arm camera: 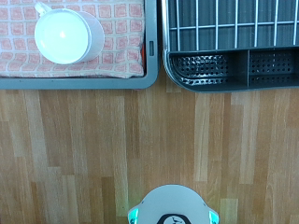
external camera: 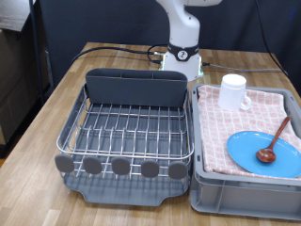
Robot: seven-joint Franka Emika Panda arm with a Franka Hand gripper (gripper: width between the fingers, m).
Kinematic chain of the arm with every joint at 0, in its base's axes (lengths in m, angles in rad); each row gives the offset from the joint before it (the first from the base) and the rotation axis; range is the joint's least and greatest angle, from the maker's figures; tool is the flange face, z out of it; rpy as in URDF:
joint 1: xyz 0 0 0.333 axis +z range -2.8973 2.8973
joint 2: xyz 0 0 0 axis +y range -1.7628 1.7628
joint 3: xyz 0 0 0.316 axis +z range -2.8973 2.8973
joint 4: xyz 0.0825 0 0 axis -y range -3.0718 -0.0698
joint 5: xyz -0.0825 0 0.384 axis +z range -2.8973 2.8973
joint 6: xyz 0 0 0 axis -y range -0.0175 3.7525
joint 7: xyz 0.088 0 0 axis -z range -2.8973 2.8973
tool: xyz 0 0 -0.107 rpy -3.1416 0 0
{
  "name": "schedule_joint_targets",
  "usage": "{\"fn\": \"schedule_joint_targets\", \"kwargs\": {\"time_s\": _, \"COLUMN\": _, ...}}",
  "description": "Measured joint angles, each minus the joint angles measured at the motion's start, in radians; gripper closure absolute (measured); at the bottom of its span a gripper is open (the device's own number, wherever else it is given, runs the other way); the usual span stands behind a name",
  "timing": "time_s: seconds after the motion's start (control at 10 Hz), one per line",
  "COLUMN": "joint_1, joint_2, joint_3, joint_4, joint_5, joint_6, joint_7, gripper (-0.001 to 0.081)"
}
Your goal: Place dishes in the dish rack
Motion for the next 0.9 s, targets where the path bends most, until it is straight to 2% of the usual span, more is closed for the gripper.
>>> {"fn": "schedule_joint_targets", "kwargs": {"time_s": 0.2, "joint_1": 0.005, "joint_2": 0.012, "joint_3": 0.006, "joint_4": -0.003, "joint_5": 0.000, "joint_6": 0.022, "joint_7": -0.001, "gripper": 0.0003}}
{"fn": "schedule_joint_targets", "kwargs": {"time_s": 0.4, "joint_1": 0.011, "joint_2": 0.063, "joint_3": 0.033, "joint_4": -0.004, "joint_5": 0.015, "joint_6": 0.090, "joint_7": 0.028, "gripper": 0.0003}}
{"fn": "schedule_joint_targets", "kwargs": {"time_s": 0.7, "joint_1": 0.010, "joint_2": 0.156, "joint_3": 0.108, "joint_4": 0.011, "joint_5": 0.057, "joint_6": 0.220, "joint_7": 0.205, "gripper": 0.0003}}
{"fn": "schedule_joint_targets", "kwargs": {"time_s": 0.9, "joint_1": 0.009, "joint_2": 0.222, "joint_3": 0.157, "joint_4": 0.053, "joint_5": 0.076, "joint_6": 0.244, "joint_7": 0.345, "gripper": 0.0003}}
